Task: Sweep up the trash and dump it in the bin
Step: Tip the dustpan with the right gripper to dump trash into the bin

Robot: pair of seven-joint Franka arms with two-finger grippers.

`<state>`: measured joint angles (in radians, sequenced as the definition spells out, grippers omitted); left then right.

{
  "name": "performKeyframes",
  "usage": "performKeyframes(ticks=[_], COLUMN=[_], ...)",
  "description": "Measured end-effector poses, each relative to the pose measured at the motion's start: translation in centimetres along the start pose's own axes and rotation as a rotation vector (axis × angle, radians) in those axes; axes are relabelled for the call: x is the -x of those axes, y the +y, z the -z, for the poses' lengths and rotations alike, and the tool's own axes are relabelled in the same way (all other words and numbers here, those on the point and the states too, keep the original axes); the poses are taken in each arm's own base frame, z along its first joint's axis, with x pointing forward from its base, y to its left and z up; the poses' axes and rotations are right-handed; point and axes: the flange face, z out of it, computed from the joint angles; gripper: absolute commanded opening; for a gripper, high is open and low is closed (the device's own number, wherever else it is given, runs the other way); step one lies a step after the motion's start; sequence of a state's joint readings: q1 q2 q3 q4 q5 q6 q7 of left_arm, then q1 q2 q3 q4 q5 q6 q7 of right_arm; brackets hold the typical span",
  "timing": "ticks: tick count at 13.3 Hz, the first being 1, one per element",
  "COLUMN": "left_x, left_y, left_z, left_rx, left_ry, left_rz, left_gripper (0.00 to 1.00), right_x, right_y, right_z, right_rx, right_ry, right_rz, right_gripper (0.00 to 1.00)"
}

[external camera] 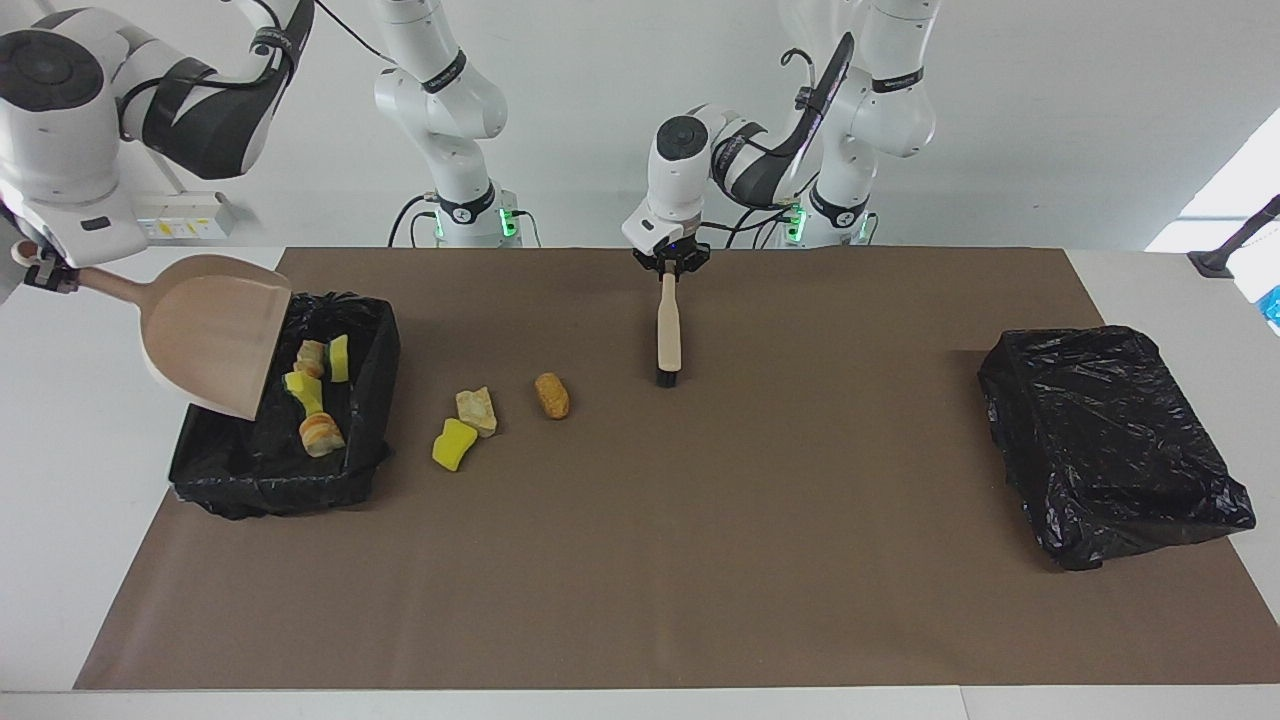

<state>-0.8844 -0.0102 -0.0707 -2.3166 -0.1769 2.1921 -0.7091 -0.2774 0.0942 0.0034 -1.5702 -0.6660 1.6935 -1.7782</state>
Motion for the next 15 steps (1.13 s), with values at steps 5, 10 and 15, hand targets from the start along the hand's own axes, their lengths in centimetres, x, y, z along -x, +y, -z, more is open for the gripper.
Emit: performKeyframes(ticks=[5,10,15], left_x=[-0.2,-0.5,-4.9], left_y=[-0.1,-0.3,-3.3], left_z=[-0.2,0.0,4.8], left_rx=[-0.002,0.002,-0.002], left_ry=[-0.003,-0.001,0.035], left_rz=[0.004,0.011,0.079], left_gripper=[0.95,1.0,1.0], right_x=[0.4,-2.7,-11.2], right_y=[-0.4,-0.1,1.4], right_z=[0.5,0.9,5.4], right_rx=[0.009,0.023,0.002], right_ry=[0.006,0.212,0.39], right_rz=[-0.014,-0.179,-0.396], right_gripper=[0.0,0.0,0.0])
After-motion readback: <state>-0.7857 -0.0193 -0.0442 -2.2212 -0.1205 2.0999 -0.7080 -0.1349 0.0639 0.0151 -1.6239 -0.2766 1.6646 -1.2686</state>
